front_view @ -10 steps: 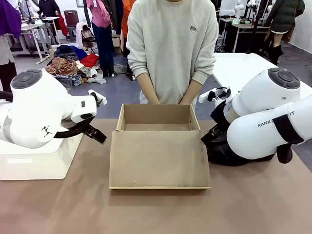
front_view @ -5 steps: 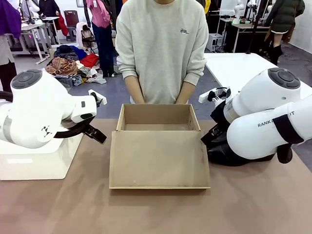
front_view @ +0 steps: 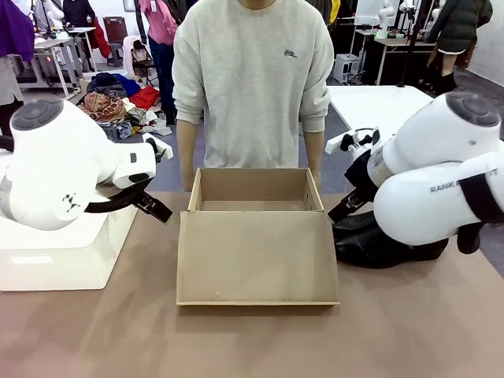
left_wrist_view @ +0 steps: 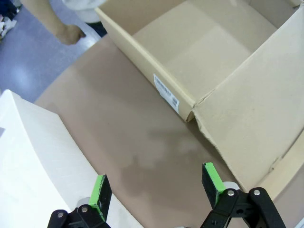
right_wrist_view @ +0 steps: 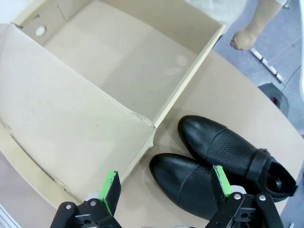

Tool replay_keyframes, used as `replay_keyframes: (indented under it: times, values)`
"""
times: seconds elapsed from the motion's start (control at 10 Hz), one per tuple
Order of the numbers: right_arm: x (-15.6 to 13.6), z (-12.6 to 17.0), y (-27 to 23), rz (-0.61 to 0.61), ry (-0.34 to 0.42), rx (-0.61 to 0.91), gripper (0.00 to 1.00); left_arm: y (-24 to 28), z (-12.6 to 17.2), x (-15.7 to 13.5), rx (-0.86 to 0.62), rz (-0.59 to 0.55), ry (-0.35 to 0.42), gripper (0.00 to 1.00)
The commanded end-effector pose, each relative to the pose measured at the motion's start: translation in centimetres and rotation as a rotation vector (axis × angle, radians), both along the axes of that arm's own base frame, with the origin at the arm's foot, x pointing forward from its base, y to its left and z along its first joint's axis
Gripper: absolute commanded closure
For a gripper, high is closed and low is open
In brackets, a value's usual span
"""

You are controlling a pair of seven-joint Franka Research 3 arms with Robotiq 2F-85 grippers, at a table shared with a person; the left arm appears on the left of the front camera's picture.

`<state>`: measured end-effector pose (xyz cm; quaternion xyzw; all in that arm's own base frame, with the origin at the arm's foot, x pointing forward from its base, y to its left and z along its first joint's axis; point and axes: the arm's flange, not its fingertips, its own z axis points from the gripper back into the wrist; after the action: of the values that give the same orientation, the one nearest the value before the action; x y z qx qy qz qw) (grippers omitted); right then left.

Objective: Pack the shoes into the box.
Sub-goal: Place one shoe of the Shoes into the Shoes Box.

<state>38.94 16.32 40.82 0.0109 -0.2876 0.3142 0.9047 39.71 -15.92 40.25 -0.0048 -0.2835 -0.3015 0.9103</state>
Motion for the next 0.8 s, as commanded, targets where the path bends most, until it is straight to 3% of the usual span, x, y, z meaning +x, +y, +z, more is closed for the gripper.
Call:
replay_keyframes:
  times: [0.0,0.4,0.7]
  values:
    - [-0.5,3.0,-0.5,0.008,0.005,0.040,0.00,-0.7,2.8,-1.0,0.019,0.014,-0.004,0.00]
    - [-2.4,7.0,-1.3,0.066,-0.039,0.089,0.00,-1.2,8.6,-4.0,0.059,0.013,-0.083,0.00]
    - [-3.8,9.2,-1.6,0.099,-0.037,0.053,0.00,-1.4,11.3,-4.9,0.093,-0.005,-0.086,0.00]
